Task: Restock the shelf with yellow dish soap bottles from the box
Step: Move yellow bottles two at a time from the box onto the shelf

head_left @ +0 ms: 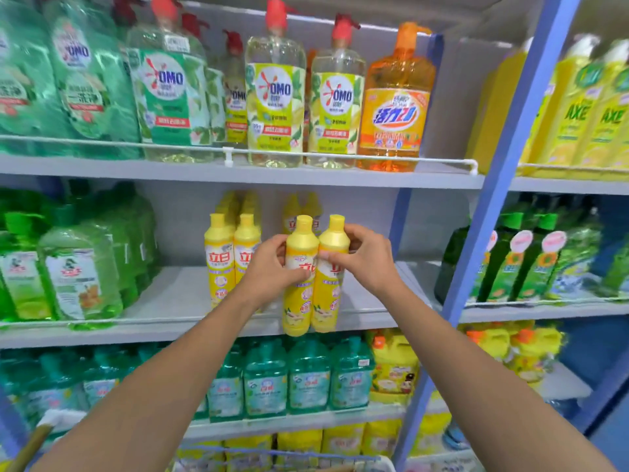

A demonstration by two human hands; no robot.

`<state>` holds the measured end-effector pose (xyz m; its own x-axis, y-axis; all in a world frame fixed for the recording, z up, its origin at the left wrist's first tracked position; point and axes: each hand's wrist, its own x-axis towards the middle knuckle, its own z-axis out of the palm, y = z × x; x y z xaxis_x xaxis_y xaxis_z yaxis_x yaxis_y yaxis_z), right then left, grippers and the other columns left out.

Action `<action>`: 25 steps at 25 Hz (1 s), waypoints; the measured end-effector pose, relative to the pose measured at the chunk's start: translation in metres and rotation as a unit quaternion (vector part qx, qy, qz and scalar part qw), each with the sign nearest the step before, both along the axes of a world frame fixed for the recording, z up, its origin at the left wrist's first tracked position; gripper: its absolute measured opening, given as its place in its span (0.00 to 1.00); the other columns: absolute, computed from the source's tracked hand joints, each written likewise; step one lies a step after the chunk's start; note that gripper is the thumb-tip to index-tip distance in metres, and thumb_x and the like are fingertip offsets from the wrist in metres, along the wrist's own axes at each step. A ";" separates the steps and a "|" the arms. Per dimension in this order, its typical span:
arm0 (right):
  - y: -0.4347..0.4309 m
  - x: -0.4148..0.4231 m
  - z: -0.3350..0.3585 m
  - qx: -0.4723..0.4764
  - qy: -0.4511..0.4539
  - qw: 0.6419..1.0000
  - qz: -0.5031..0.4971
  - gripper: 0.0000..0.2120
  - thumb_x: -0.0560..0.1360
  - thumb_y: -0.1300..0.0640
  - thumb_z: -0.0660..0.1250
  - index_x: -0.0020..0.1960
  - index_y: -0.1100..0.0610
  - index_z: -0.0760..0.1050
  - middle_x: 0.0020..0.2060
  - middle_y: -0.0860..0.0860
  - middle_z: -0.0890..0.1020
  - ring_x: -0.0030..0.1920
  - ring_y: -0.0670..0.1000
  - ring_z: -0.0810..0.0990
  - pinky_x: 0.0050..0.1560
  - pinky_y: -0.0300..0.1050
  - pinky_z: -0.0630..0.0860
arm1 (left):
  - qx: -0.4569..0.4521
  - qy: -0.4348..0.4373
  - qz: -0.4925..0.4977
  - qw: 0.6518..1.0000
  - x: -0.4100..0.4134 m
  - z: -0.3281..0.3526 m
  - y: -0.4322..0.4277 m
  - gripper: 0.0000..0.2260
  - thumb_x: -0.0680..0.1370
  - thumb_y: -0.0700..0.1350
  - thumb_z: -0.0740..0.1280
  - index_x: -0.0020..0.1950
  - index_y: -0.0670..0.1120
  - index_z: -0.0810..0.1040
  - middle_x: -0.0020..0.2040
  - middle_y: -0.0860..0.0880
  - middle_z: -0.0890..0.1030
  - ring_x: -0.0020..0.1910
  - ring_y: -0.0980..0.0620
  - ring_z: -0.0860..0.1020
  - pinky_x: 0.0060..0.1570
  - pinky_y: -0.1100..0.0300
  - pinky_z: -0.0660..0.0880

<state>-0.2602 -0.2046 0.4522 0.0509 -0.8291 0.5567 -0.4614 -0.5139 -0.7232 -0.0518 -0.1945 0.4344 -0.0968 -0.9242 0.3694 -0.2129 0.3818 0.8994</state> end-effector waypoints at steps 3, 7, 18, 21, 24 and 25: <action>-0.028 -0.003 0.016 -0.021 -0.007 1.000 0.004 0.25 0.64 0.50 0.83 0.59 0.53 0.82 0.48 0.46 0.87 0.48 0.44 0.86 0.51 0.45 0.83 | -0.011 0.006 0.018 1.000 -0.007 0.020 -0.023 0.28 0.66 0.31 0.79 0.64 0.42 0.75 0.54 0.48 0.84 0.51 0.53 0.84 0.48 0.60 0.82; -0.065 -0.004 0.015 -0.015 -0.006 1.000 0.005 0.27 0.63 0.45 0.82 0.59 0.51 0.81 0.47 0.46 0.87 0.47 0.44 0.85 0.51 0.48 0.83 | -0.017 0.009 0.058 0.998 -0.017 0.021 -0.049 0.28 0.67 0.31 0.79 0.63 0.44 0.74 0.52 0.50 0.83 0.48 0.55 0.84 0.45 0.61 0.82; -0.108 -0.001 -0.054 0.052 -0.027 0.998 -0.035 0.31 0.62 0.43 0.82 0.60 0.49 0.77 0.49 0.43 0.85 0.48 0.42 0.83 0.49 0.38 0.79 | 0.004 0.017 0.110 0.994 -0.025 -0.052 -0.085 0.27 0.68 0.36 0.79 0.61 0.49 0.71 0.56 0.52 0.83 0.55 0.58 0.82 0.56 0.60 0.78; -0.103 -0.001 -0.081 0.119 0.001 0.993 -0.009 0.31 0.63 0.48 0.84 0.61 0.52 0.76 0.52 0.46 0.84 0.49 0.40 0.82 0.49 0.37 0.80 | 0.034 0.012 0.118 0.992 -0.027 -0.077 -0.073 0.26 0.69 0.39 0.80 0.62 0.50 0.73 0.55 0.56 0.83 0.53 0.64 0.81 0.52 0.63 0.79; -0.087 -0.008 -0.118 0.190 0.000 0.982 0.023 0.28 0.65 0.58 0.83 0.60 0.52 0.73 0.50 0.44 0.83 0.47 0.39 0.84 0.43 0.30 0.78 | 0.043 -0.024 0.153 0.987 -0.030 -0.105 -0.061 0.24 0.69 0.45 0.81 0.61 0.54 0.76 0.53 0.59 0.83 0.49 0.66 0.81 0.50 0.62 0.81; -0.084 -0.009 -0.127 0.205 0.006 0.979 0.025 0.27 0.66 0.57 0.83 0.60 0.51 0.73 0.49 0.42 0.83 0.47 0.42 0.84 0.43 0.29 0.77 | 0.042 -0.036 0.160 0.986 -0.030 -0.110 -0.061 0.24 0.69 0.46 0.81 0.61 0.55 0.76 0.52 0.60 0.83 0.49 0.66 0.81 0.50 0.64 0.81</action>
<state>-0.2691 -0.2890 0.3249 0.1018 -0.9788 0.1779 -0.4526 -0.2048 -0.8679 -0.0820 -0.2555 0.3245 0.1819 -0.9386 0.2931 -0.3750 0.2093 0.9031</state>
